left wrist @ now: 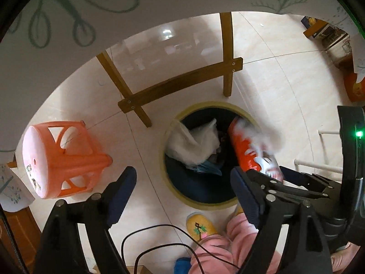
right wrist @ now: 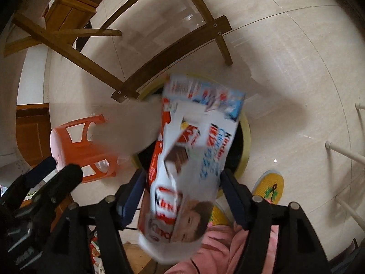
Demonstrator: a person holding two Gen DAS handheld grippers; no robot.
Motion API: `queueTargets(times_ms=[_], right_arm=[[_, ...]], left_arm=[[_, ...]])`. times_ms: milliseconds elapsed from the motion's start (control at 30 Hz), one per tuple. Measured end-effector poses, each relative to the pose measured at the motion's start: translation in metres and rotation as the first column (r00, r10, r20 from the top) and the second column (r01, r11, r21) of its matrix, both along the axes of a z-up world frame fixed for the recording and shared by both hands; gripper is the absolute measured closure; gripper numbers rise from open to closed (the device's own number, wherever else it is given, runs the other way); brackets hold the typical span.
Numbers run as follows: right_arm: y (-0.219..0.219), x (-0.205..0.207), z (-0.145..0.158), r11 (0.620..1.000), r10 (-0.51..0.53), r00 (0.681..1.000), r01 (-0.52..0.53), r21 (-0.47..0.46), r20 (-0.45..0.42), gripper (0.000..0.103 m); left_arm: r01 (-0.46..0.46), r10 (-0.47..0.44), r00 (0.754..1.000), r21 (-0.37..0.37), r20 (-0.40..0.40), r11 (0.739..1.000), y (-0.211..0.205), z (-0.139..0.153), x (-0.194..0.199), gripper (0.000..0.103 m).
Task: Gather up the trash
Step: 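Open both tools to drop the Kinder box and tissue into the bin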
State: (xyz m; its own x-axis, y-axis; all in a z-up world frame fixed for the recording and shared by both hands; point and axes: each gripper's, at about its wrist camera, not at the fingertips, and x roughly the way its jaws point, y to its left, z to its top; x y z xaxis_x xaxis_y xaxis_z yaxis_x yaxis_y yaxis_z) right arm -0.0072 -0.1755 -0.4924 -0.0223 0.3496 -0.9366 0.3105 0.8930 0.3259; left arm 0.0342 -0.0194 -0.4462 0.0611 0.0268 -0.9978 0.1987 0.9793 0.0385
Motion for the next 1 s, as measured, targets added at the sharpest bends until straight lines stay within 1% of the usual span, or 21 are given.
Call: queueTargets(times_ms=[67,133,233,367,433,533,633,767,867,1000], right_arm=[[0.0,-0.001,0.0,1.0,-0.017,1.0,0.017,0.0,0.013,0.033],[-0.002,-0.003,0.0,0.999,-0.036,0.999,0.036,-0.011,0.02,0.033],[-0.007,-0.006,0.0,0.998,-0.057,0.998,0.057,-0.033,0.018,0.031],[-0.013,-0.007,0.001,0.996,-0.081,0.997,0.082,-0.045,0.014,0.031],[-0.015,-0.008,0.007,0.995,-0.086,0.996,0.087,-0.046,0.016,0.031],[-0.016,-0.008,0.024,0.995,-0.089,0.996,0.09,-0.045,0.027,0.031],[-0.017,-0.009,0.044,0.995,-0.086,0.996,0.087,-0.047,0.034,0.031],[-0.017,-0.01,0.079,0.996,-0.062,0.997,0.064,-0.069,0.034,0.031],[-0.017,-0.011,0.111,0.996,-0.039,0.998,0.043,-0.073,0.048,0.031],[-0.014,-0.01,0.161,0.998,-0.012,0.996,0.018,-0.063,0.091,0.031]], left_arm=[[0.008,-0.008,1.0,0.014,0.003,1.0,0.001,-0.001,0.001,0.009],[0.008,-0.008,1.0,0.027,0.007,1.0,0.004,-0.003,0.002,0.005],[0.002,-0.002,1.0,0.037,0.0,0.999,0.006,-0.005,0.003,0.003],[-0.004,0.005,1.0,0.031,-0.014,1.0,0.005,0.001,0.002,0.003],[-0.004,0.005,1.0,0.024,-0.019,1.0,0.004,0.007,0.0,0.003],[-0.005,0.006,1.0,0.016,-0.03,1.0,0.002,0.023,-0.004,0.003],[-0.003,0.003,0.999,0.01,-0.034,1.0,0.0,0.046,-0.007,0.003],[0.001,-0.001,1.0,0.005,-0.022,1.0,-0.002,0.086,-0.01,0.003],[-0.012,0.012,1.0,-0.01,-0.005,1.0,-0.001,0.122,-0.011,0.003],[-0.03,0.031,0.998,-0.025,0.048,0.999,0.004,0.179,-0.014,0.003]])
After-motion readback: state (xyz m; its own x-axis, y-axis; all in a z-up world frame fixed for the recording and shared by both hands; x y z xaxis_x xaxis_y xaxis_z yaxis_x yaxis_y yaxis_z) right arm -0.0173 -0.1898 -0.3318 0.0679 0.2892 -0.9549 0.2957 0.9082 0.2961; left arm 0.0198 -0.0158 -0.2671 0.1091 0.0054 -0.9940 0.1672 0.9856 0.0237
